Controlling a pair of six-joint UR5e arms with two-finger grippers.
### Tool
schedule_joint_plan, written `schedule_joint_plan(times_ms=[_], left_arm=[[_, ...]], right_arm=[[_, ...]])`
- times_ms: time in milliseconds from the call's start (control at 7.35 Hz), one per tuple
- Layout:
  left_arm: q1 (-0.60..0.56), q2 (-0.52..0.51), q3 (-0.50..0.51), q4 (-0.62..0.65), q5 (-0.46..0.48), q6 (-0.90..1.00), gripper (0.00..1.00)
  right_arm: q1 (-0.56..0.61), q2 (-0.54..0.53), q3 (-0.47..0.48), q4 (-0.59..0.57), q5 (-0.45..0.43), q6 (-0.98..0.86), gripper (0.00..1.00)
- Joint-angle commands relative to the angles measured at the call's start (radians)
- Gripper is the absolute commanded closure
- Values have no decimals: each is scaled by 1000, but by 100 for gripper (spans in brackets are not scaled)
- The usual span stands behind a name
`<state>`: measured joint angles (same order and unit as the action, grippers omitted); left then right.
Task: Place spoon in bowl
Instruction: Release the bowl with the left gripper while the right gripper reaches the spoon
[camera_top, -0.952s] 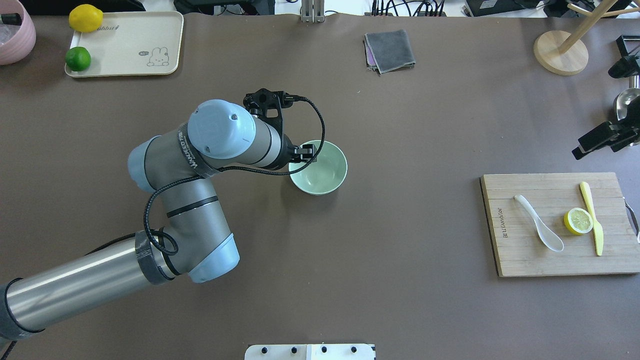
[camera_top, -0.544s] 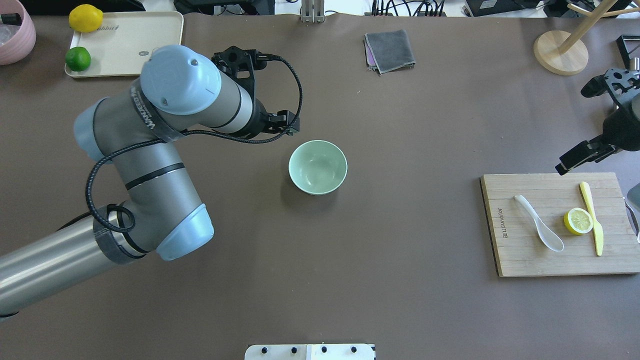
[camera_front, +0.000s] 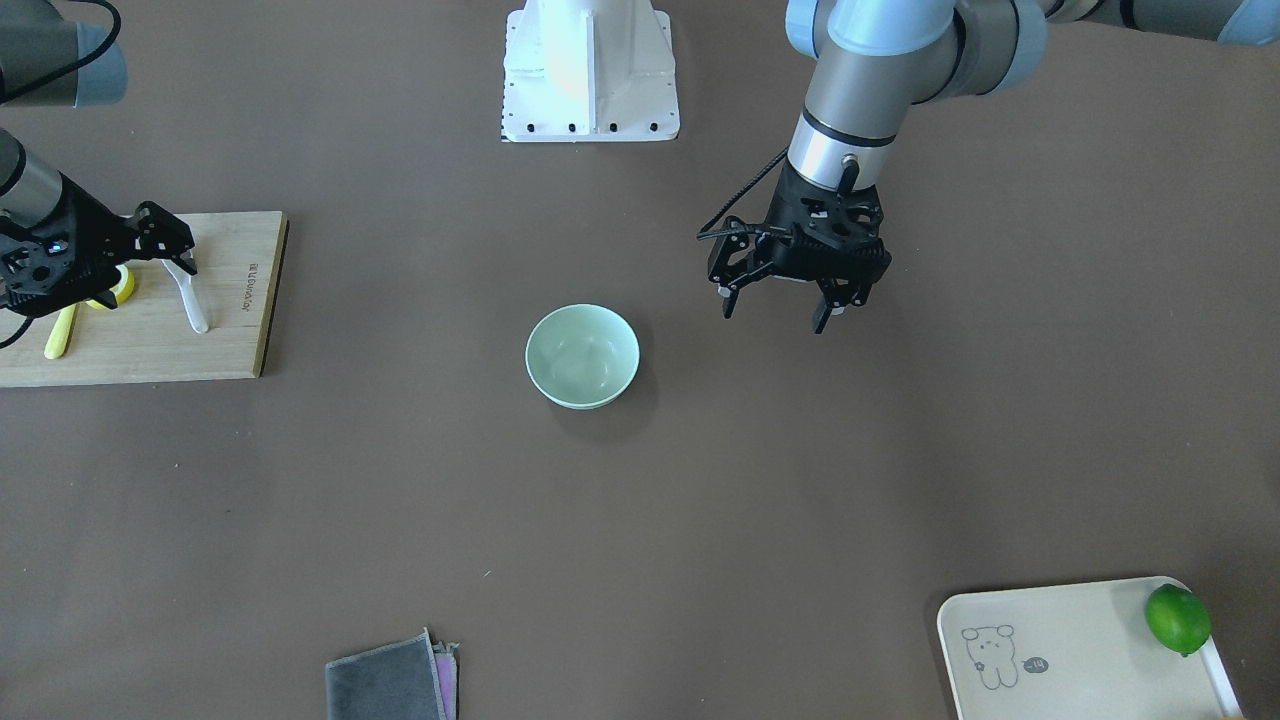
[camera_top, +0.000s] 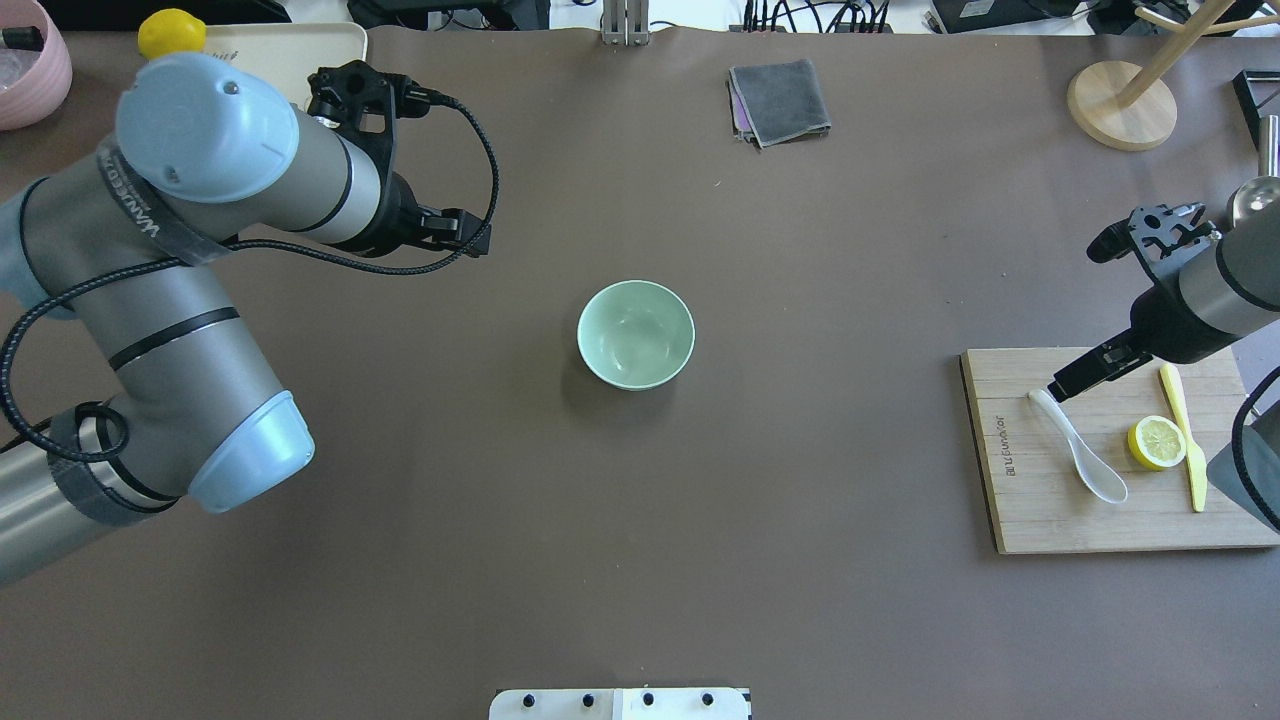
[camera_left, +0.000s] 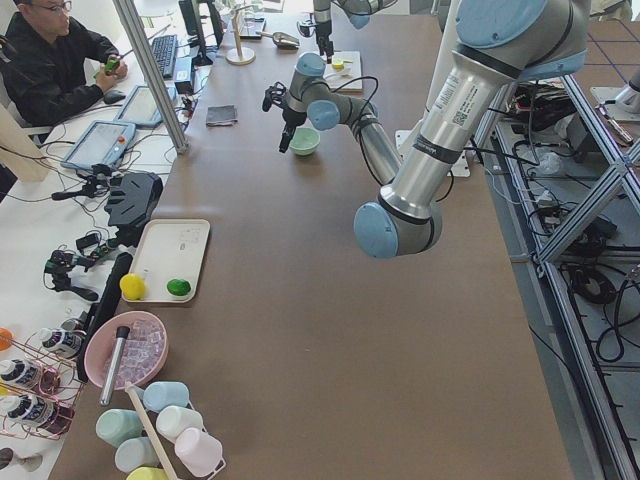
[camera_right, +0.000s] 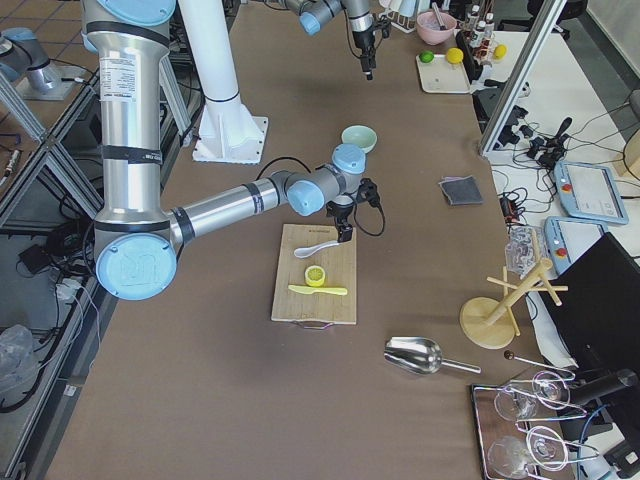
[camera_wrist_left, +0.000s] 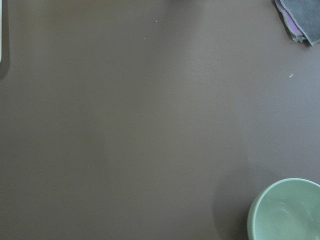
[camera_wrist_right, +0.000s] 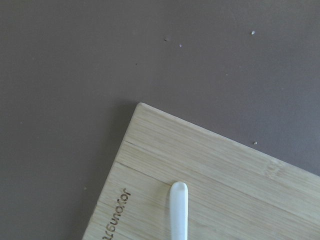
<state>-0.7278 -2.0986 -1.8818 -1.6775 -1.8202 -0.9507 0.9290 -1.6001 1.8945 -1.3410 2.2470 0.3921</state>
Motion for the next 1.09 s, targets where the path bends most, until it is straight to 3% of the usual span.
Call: schedule_joint_plan(times_ms=[0, 680, 816, 952], left_arm=[[-1, 43, -23, -7, 15, 17, 2], [1, 71, -36, -44, 16, 15, 2], [1, 71, -36, -44, 16, 15, 2], [-1, 71, -34, -44, 16, 20, 2]], right_arm=[[-50, -4, -38, 35, -29, 13, 0], [-96, -6, -110, 109, -64, 34, 3], [-102, -3, -112, 111, -66, 45, 7], [-105, -3, -112, 109, -73, 53, 23]])
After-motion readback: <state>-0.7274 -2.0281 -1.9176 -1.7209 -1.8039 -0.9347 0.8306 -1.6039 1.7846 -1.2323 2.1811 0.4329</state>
